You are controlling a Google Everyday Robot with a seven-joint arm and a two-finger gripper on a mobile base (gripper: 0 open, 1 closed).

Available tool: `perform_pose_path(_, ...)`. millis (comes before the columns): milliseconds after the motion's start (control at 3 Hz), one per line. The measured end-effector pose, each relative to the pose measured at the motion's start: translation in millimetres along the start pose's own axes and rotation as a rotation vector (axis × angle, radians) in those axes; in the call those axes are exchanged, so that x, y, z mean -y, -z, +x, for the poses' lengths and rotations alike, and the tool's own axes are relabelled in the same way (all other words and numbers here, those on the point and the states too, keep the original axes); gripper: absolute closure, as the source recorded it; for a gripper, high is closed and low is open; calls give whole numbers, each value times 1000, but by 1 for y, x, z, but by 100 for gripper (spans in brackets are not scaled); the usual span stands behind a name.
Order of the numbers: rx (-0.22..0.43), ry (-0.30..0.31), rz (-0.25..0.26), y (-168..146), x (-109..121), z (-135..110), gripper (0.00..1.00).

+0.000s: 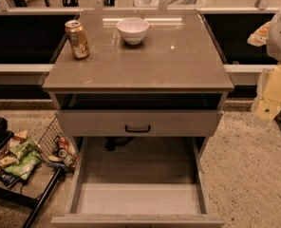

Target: Close middle drawer

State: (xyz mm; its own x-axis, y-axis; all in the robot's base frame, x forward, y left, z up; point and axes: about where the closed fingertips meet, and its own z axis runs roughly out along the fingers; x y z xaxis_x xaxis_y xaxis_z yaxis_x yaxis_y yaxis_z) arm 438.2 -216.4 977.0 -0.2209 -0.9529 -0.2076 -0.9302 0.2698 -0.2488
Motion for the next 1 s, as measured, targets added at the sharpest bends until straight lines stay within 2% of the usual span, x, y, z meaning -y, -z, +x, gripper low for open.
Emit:
perform_pose_path(333, 0, 0, 0, 0, 0, 0, 0)
perform_pose_path(667, 9, -24, 6, -14, -7, 8, 0)
perform_pose_path(1000, 20, -59, 41, -42, -30, 17, 0)
